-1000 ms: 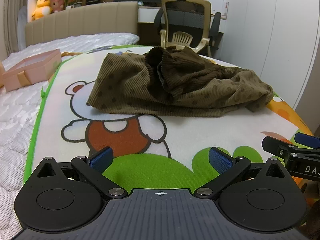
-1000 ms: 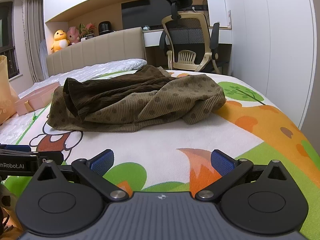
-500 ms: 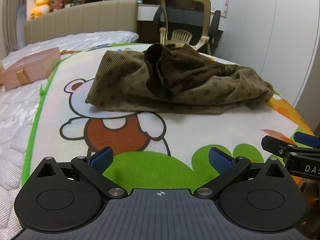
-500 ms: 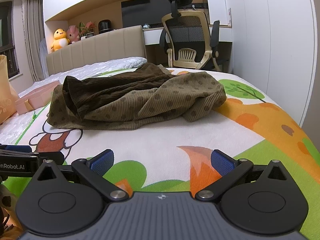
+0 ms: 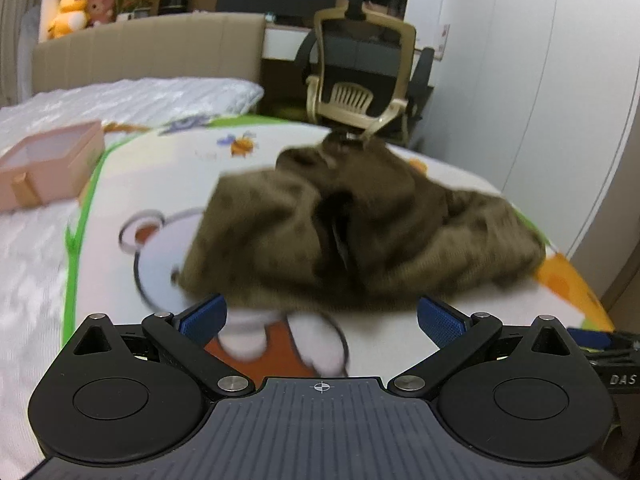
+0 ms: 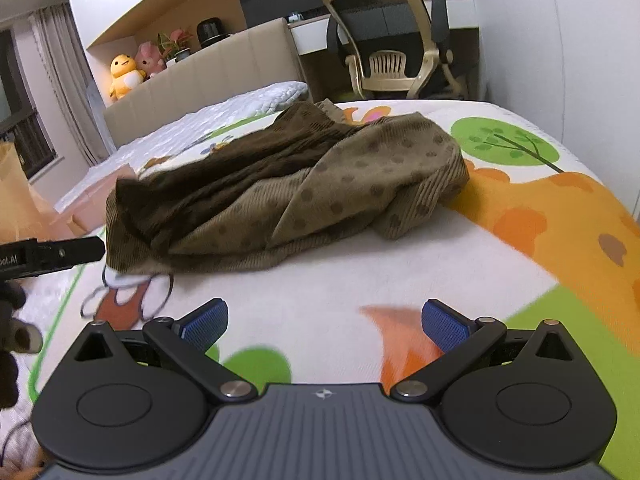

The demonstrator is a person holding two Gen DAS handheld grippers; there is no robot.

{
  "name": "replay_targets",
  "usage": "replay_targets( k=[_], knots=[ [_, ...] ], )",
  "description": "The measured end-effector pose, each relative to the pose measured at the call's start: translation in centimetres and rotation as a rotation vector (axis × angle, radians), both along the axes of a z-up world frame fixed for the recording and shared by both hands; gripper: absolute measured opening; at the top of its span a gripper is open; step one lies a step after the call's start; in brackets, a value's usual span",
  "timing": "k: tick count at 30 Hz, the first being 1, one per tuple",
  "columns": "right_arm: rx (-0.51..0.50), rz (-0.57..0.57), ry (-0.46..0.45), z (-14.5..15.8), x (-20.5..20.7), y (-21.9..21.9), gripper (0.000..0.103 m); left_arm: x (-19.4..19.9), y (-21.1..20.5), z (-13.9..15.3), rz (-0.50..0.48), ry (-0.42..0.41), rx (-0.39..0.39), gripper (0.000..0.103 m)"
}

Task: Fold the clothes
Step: 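Grasp the dress fabric with the left gripper while the right gripper grasps another edge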

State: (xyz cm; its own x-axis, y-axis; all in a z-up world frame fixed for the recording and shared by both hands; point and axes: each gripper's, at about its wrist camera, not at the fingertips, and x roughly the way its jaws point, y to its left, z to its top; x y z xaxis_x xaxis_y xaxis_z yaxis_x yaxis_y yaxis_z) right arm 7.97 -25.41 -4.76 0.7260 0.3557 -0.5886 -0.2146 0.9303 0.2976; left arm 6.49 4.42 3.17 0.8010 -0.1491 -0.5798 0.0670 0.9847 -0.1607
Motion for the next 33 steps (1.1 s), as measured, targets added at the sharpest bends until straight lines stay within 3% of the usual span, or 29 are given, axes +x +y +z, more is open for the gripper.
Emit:
replay_targets(
  k=[6, 10, 14, 17, 19, 22, 26, 27, 31, 33],
  knots=[
    [0.004, 0.037, -0.025, 3.4, 6.0, -0.2, 0.103, 5.1, 3.0, 0.8, -0.125, 0.068, -0.201, 0.103],
    [-0.068, 0.063, -0.061, 3.8, 11.5, 1.4, 0.103, 7.3, 3.2, 1.9, -0.152, -0.011, -0.115, 0.103],
    [-0.113, 0.036, 0.005, 1.9, 15.9, 2.0, 0.103, 10.4, 4.8, 0.7, -0.138, 0.029, -0.096, 0.103],
    [-0.027, 0.025, 0.092, 0.4, 17.6, 0.9, 0.103, 12.6, 5.9, -0.2, -0.129, 0.061, -0.083, 0.103],
    [0.098, 0.005, 0.172, -0.9, 18.1, -0.6, 0.103, 13.6, 6.5, -1.7, -0.137, 0.096, -0.091, 0.103],
    [0.175, 0.008, 0.165, -1.5, 17.9, -1.7, 0.103, 14.6, 7.4, -3.2, -0.183, 0.136, -0.158, 0.103],
    [0.064, 0.092, 0.161, -1.0, 17.7, -0.5, 0.103, 15.2, 7.8, -4.7, -0.229, 0.173, -0.234, 0.103],
    [0.021, 0.108, 0.133, -0.5, 17.4, -0.2, 0.103, 15.3, 7.8, -4.9, -0.234, 0.176, -0.247, 0.103],
    [-0.168, 0.092, -0.146, 2.4, 14.7, 0.2, 0.103, 14.5, 8.0, -4.5, -0.275, 0.149, -0.266, 0.103],
    [-0.163, 0.064, -0.106, 2.0, 15.5, -0.5, 0.103, 14.1, 8.0, -4.4, -0.296, 0.139, -0.262, 0.103]
  ],
)
